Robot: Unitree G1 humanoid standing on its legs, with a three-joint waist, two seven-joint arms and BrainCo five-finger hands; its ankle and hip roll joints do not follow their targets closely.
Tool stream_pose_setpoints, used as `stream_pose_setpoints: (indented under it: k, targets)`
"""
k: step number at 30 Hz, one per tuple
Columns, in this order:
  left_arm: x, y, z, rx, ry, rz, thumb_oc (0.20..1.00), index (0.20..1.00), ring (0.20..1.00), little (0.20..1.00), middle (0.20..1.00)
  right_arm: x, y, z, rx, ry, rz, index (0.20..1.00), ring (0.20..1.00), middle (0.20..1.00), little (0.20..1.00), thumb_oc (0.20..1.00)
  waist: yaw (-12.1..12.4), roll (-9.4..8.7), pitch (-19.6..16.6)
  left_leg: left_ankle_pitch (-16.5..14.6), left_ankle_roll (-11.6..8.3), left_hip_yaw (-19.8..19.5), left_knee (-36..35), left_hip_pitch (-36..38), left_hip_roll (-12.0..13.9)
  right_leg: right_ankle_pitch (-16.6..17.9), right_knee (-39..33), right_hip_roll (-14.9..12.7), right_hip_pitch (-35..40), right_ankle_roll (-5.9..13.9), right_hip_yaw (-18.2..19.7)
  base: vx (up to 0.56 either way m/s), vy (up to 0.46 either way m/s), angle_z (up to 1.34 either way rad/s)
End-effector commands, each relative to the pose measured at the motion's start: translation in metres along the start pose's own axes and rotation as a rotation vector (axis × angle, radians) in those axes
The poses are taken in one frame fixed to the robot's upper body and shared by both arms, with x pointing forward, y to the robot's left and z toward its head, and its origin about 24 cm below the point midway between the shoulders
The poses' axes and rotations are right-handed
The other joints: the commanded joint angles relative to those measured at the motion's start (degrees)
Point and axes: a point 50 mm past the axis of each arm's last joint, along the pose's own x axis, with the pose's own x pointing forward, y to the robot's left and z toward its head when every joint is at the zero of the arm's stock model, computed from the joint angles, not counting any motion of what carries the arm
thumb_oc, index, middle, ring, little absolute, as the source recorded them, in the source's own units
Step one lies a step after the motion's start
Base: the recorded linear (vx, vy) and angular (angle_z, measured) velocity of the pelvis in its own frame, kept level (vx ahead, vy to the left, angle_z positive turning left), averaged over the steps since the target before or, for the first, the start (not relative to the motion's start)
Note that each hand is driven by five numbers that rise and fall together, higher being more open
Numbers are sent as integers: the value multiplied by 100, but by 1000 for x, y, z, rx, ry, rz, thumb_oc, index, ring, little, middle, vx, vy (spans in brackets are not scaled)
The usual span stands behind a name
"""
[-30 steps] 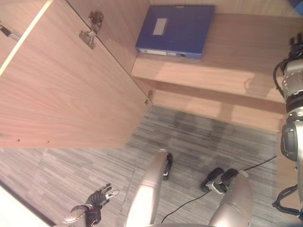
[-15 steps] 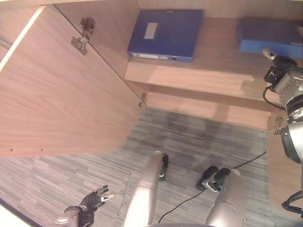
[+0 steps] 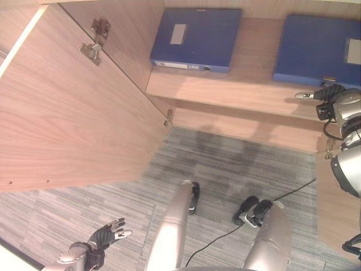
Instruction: Put the empty folder in the office cabinet
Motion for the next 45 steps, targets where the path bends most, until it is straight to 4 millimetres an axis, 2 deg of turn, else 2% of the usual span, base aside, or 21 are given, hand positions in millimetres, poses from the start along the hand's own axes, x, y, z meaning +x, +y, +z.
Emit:
stream_pose_setpoints:
  k: [1,3,6,12,15,19,21,22,28,29,30,31,32,35,38,40,41,42,43,44,45]
  targets:
    - [-13,18,-8,28,18,66,1000,1000,1000,1000,1000,-7,-32,13,-97,-52,-137,1000,1000,1000,1000,1000,197,70,186,434,81,184,-986,181,353,-170,-412,77,421,89,348,-25,2,-5]
    - [-14,19,-4,33,-6,78,1000,1000,1000,1000,1000,-9,-37,18,-315,-30,-191,1000,1000,1000,1000,1000,212,73,197,456,82,192,-998,140,356,-156,-421,76,378,77,349,-16,-1,-2]
    - [-14,16,1,28,-38,72,1000,1000,1000,1000,1000,-8,-33,18,-456,-25,-182,1000,1000,1000,1000,1000,174,83,199,469,90,203,-1013,118,358,-122,-448,81,355,83,350,0,0,0]
    - [-18,18,19,113,-61,39,1000,1000,1000,1000,1000,3,6,-34,-778,174,72,1000,1000,1000,1000,1000,186,105,210,612,55,198,-1305,280,392,52,-737,80,525,165,236,-16,-5,-3]
    - [-13,16,26,123,-89,40,1000,1000,1000,1000,1000,6,26,-54,-820,208,133,1000,1000,1000,1000,1000,176,76,267,811,-13,234,-1788,569,406,279,-1169,175,776,277,113,-64,-24,-7]
    - [-7,17,31,123,-103,49,1000,1000,1000,1000,1000,6,39,-70,-843,237,176,1000,1000,1000,1000,1000,202,-12,289,1283,-124,218,-2863,1323,388,747,-2130,453,1473,486,-198,-62,-42,-4]
    - [-6,19,30,124,-96,56,1000,1000,1000,1000,1000,6,42,-74,-840,240,190,1000,1000,1000,1000,1000,210,-27,281,1386,-138,199,-3125,1526,370,858,-2371,540,1658,529,-257,-17,-61,0]
    - [-1,24,18,110,-46,85,1000,1000,1000,1000,1000,6,51,-81,-832,246,223,1000,1000,1000,1000,1000,214,-79,233,1596,-193,162,-3674,1959,370,1034,-2858,678,2075,587,-344,1,-77,4]
    - [11,34,-35,-14,135,210,1000,1000,1000,1000,1000,4,70,-102,-857,278,281,1000,1000,1000,1000,1000,214,-177,149,2060,-321,97,-4847,3080,473,1348,-3956,1027,3140,646,-520,18,-73,-7]
    - [15,32,-58,-72,218,252,1000,1000,1000,1000,1000,3,76,-111,-853,293,308,1000,1000,1000,1000,1000,185,-227,100,2194,-364,112,-5143,3422,534,1425,-4322,1153,3486,656,-577,31,-45,0]
    - [15,32,-57,-72,217,251,1000,1000,1000,1000,1000,3,76,-111,-853,293,307,1000,1000,1000,1000,1000,185,-215,124,2205,-367,110,-5166,3457,539,1437,-4349,1166,3523,655,-585,46,-52,-2]
    - [18,27,-81,-115,316,287,1000,1000,1000,1000,1000,2,82,-115,-850,292,319,1000,1000,1000,1000,1000,149,-267,66,2312,-416,153,-5394,3757,633,1509,-4613,1274,3802,664,-605,20,-22,-7]
    - [18,27,-80,-115,314,286,1000,1000,1000,1000,1000,2,82,-115,-850,292,318,1000,1000,1000,1000,1000,150,-258,84,2319,-419,153,-5410,3781,638,1516,-4631,1283,3827,663,-609,27,-32,-9]
    - [24,7,-109,-164,462,307,1000,1000,1000,1000,1000,-4,110,-137,-817,296,381,1000,1000,1000,1000,1000,29,-422,-111,2457,-518,339,-5930,4429,831,1705,-5307,1608,4387,706,-575,46,-27,-15]
    - [23,4,-115,-171,495,303,1000,1000,1000,1000,1000,-6,115,-143,-801,301,397,1000,1000,1000,1000,1000,4,-470,-160,2481,-549,405,-6044,4608,886,1746,-5484,1685,4550,711,-546,49,-34,-18]
    - [11,-11,-143,-151,661,277,1000,1000,1000,1000,1000,-21,164,-166,-762,260,516,1000,1000,1000,1000,1000,-200,-700,-497,2479,-632,652,-6305,5158,1049,1900,-6114,1964,5024,727,-353,101,-28,-48]
    - [11,-11,-143,-151,662,277,1000,1000,1000,1000,1000,-21,164,-166,-762,260,516,1000,1000,1000,1000,1000,-195,-702,-494,2480,-634,658,-6311,5171,1051,1904,-6124,1968,5035,726,-348,90,-16,-41]
    - [5,-12,-151,-165,703,294,1000,1000,1000,1000,1000,-26,179,-167,-696,206,549,1000,1000,1000,1000,1000,-303,-772,-601,2436,-645,732,-6333,5293,1090,1939,-6244,2033,5120,719,-232,63,-20,-44]
    - [0,-11,-156,-171,723,303,1000,1000,1000,1000,1000,-32,186,-177,-630,204,570,1000,1000,1000,1000,1000,-343,-827,-679,2396,-649,813,-6337,5423,1115,1954,-6334,2094,5209,711,-162,73,-27,-53]
    - [-7,-14,-165,-190,771,312,1000,1000,1000,1000,1000,-44,204,-191,-463,200,620,1000,1000,1000,1000,1000,-452,-963,-865,2387,-616,1011,-6313,5576,1120,2073,-6488,2142,5314,685,-70,39,-16,-65]
    - [-7,-14,-165,-190,771,312,1000,1000,1000,1000,1000,-44,204,-191,-463,200,621,1000,1000,1000,1000,1000,-444,-964,-863,2386,-616,1018,-6316,5584,1121,2074,-6490,2144,5317,685,-64,43,-24,-61]
